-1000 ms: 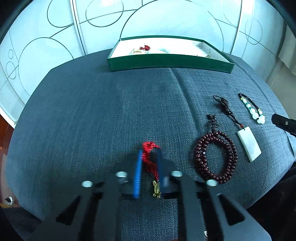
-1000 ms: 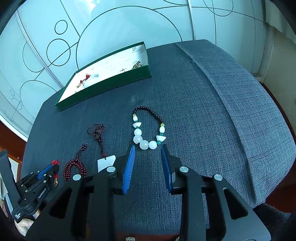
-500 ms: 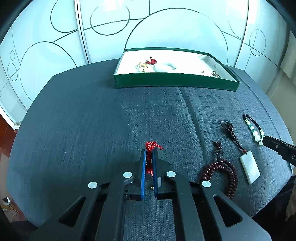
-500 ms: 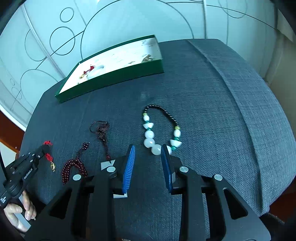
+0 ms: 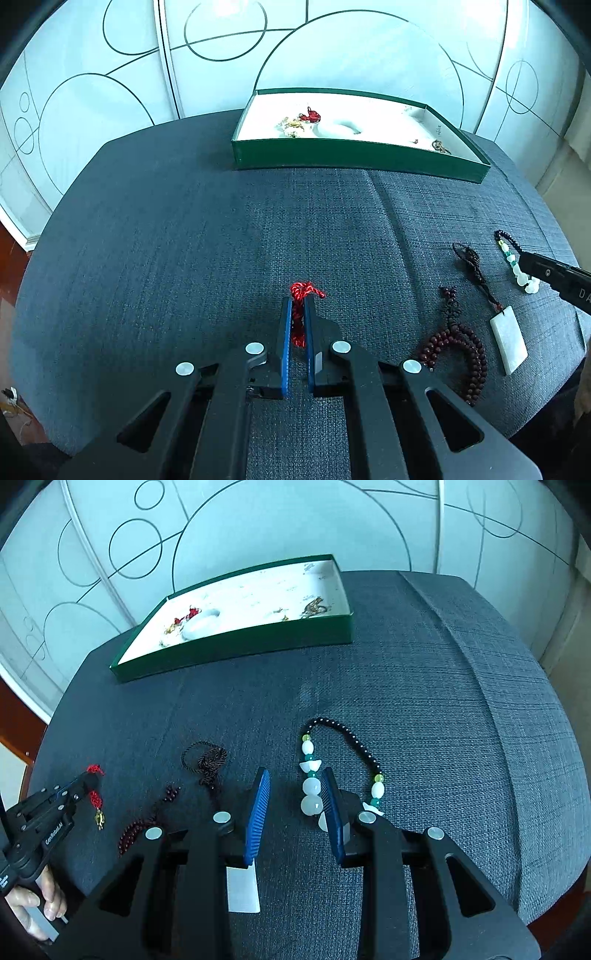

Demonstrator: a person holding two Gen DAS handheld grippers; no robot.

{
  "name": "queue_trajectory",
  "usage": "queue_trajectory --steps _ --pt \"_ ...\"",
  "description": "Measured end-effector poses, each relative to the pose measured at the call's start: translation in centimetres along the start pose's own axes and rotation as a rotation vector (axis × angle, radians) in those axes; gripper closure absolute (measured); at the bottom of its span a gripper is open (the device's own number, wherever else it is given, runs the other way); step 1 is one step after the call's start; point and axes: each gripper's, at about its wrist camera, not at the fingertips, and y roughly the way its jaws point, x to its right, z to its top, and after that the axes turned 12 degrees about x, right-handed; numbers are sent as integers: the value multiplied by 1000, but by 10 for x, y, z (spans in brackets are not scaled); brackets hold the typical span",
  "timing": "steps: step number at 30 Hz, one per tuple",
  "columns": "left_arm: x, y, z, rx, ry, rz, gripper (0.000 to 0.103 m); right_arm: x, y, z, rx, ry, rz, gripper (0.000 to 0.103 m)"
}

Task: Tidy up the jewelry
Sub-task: 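Hold the charm in the left tool while the right tool grasps the white-bead bracelet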

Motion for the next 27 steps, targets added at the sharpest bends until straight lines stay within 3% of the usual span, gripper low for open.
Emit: queue_trajectory --steps 4,8,12,16,27 --pt "-1 2 0 -6 -4 1 97 -3 11 -7 -64 -20 -8 74" --pt "-2 1 3 0 -7 4 97 -2 9 -10 -65 -32 -18 77" --pt "-2 0 4 4 -13 5 97 -4 5 -15 -56 -78 -59 90" --pt "-1 0 5 5 -14 5 97 -7 4 -18 -47 -115 -79 91" --pt "0 -2 8 9 -17 6 97 7 -5 -9 11 -2 -49 91"
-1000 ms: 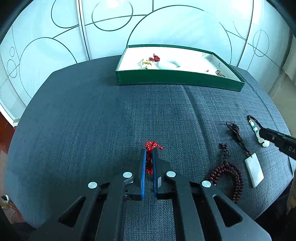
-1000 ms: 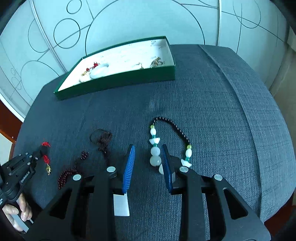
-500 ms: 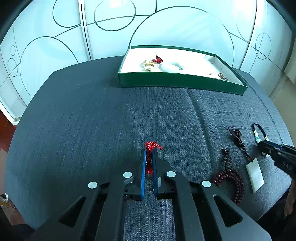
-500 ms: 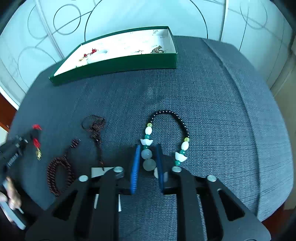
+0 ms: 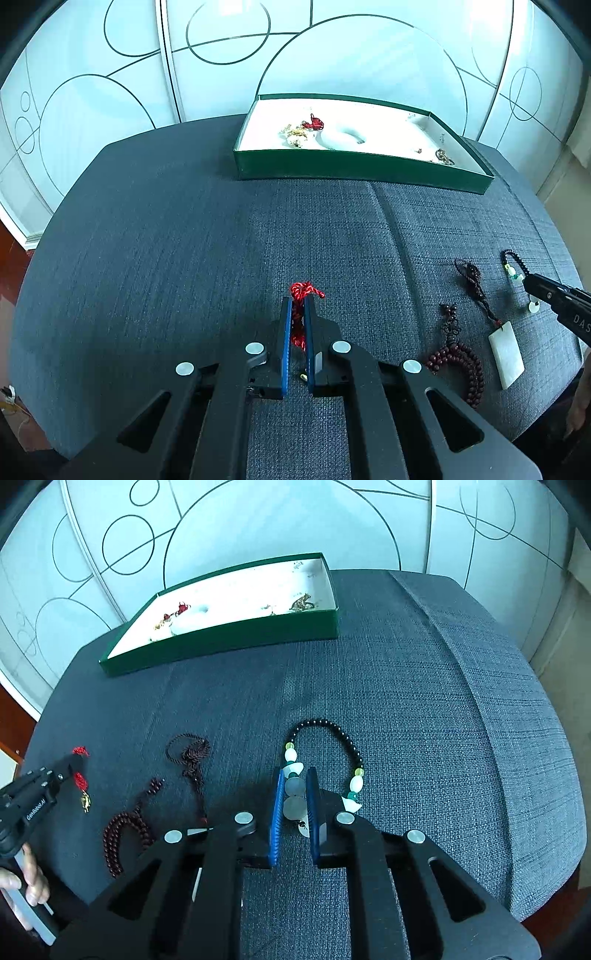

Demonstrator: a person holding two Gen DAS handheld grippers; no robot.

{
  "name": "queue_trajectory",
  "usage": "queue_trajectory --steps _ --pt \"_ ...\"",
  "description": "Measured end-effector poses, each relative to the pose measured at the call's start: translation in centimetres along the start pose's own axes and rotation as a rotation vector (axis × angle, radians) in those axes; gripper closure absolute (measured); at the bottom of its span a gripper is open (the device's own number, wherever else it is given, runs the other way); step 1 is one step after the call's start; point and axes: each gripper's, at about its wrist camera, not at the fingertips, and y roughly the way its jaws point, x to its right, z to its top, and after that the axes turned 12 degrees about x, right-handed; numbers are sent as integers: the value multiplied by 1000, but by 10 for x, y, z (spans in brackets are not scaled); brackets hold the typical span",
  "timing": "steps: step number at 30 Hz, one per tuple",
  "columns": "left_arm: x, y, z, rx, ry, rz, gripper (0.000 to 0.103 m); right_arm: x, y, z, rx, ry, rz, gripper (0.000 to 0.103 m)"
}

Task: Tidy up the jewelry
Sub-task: 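Hold the charm in the left tool while the right tool grasps the white-bead bracelet, then carry the charm and bracelet over the white box and open both tools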

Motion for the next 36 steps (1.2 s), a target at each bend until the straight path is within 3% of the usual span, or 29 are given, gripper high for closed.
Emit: queue_trajectory --steps 9,13,16,17,20,21,27,36 --pt "3 2 1 -4 1 -3 97 -5 12 -6 -54 -42 -3 90" --pt "3 2 1 -4 1 -6 97 -7 10 -8 -70 -62 4 71" --pt "2 2 1 -5 -1 -8 97 -11 7 -12 -80 -110 0 66" --pt "2 3 1 -7 -2 -9 97 -13 7 -13 -79 -125 -5 66" --pt "2 3 2 -7 -3 -13 97 -19 6 -15 -72 -183 -40 87" --pt "2 3 2 -7 -2 -14 97 -19 6 -15 -74 -179 -33 89" --pt "1 3 5 -5 -1 -15 97 -14 6 -13 -68 -132 -21 90" --pt "2 -6 23 33 2 -21 97 -1 -13 8 2 21 67 90"
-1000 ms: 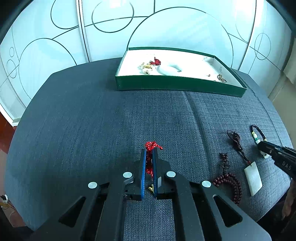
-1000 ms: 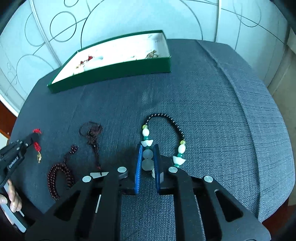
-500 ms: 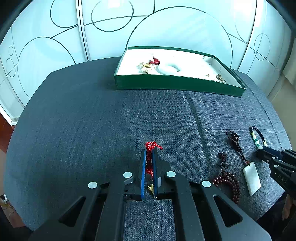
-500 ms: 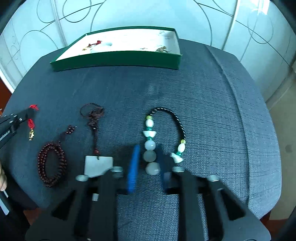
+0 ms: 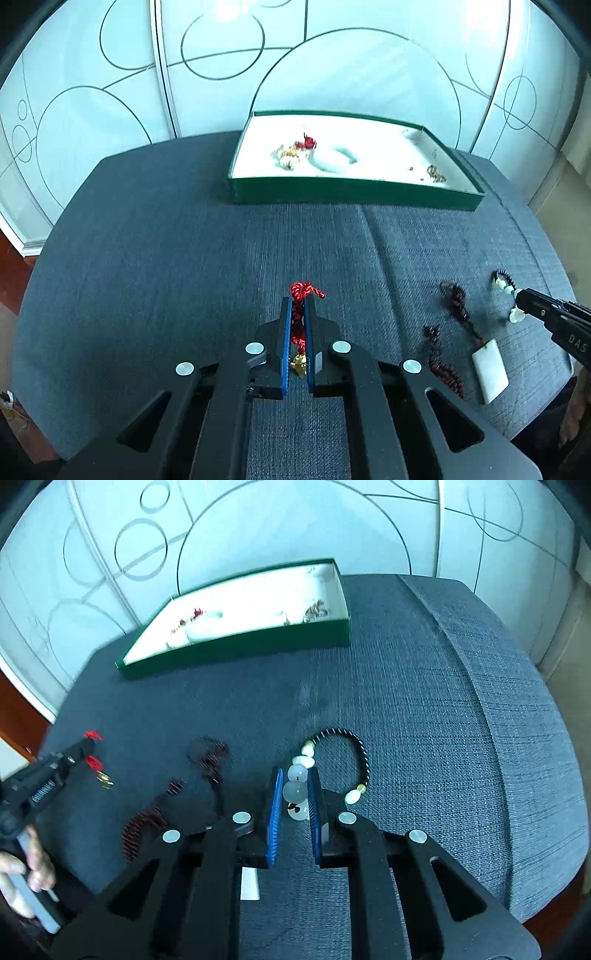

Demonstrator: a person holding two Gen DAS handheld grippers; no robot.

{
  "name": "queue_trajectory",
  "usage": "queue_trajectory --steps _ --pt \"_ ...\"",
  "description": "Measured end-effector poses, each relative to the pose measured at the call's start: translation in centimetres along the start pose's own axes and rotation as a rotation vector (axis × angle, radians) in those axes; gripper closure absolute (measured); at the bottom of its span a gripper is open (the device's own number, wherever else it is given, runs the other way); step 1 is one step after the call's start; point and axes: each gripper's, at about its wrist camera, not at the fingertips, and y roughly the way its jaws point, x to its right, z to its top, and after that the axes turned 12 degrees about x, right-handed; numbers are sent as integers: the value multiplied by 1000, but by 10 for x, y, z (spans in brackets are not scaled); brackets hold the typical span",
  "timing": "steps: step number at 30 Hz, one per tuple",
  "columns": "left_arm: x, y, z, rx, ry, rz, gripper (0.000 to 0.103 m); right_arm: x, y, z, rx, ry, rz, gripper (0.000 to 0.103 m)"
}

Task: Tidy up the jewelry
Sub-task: 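Carry the charm and bracelet over the white box and open both tools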

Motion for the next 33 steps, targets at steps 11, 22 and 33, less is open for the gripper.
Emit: queue_trajectory --steps 11,22,33 --pt "8 2 24 30 24 -10 97 3 -24 37 76 95 62 90" --pt "20 -2 59 88 55 -29 97 -2 -35 72 140 102 84 90" --pt "19 17 110 141 56 -25 97 -10 -13 127 192 106 111 89"
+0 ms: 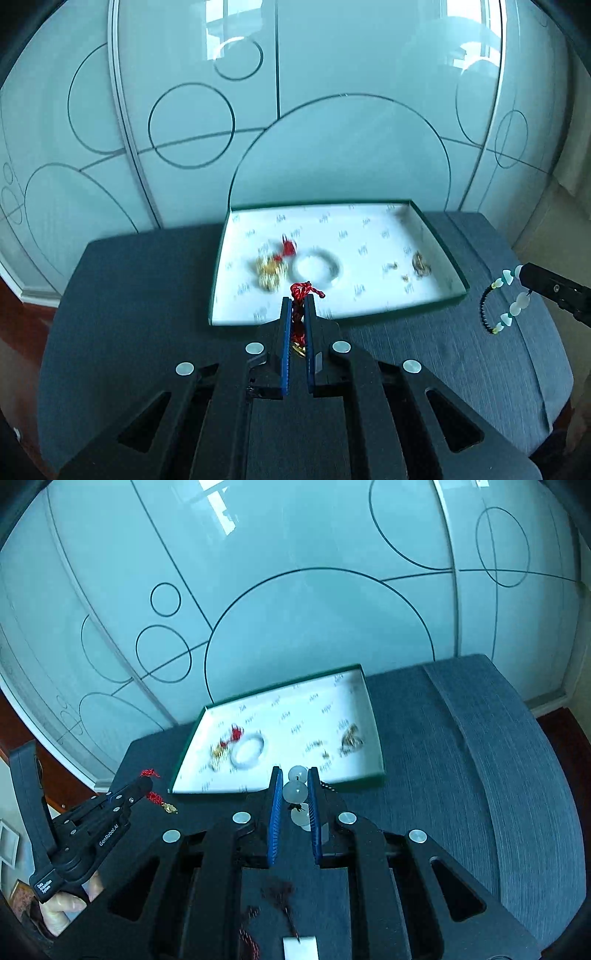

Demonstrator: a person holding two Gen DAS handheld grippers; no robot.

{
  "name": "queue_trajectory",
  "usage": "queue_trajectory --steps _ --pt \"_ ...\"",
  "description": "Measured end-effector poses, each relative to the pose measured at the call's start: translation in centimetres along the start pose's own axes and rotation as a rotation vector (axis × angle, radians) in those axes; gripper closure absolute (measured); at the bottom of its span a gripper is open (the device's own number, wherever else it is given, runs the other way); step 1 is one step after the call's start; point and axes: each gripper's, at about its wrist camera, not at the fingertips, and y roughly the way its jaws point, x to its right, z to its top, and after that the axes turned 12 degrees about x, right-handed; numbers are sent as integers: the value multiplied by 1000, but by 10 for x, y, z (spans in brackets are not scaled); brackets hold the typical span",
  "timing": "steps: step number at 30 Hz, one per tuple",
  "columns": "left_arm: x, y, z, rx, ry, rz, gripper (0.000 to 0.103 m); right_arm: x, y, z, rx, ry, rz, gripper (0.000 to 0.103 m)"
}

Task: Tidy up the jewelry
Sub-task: 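Carry the charm and bracelet over the white box and open both tools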

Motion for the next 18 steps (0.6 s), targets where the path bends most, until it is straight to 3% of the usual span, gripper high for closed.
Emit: queue_trajectory --steps 8,18 --pt "4 48 33 14 19 10 97 -7 47 27 12 4 5 89" --pt "10 139 45 -44 32 26 97 11 141 32 -52 33 -49 89"
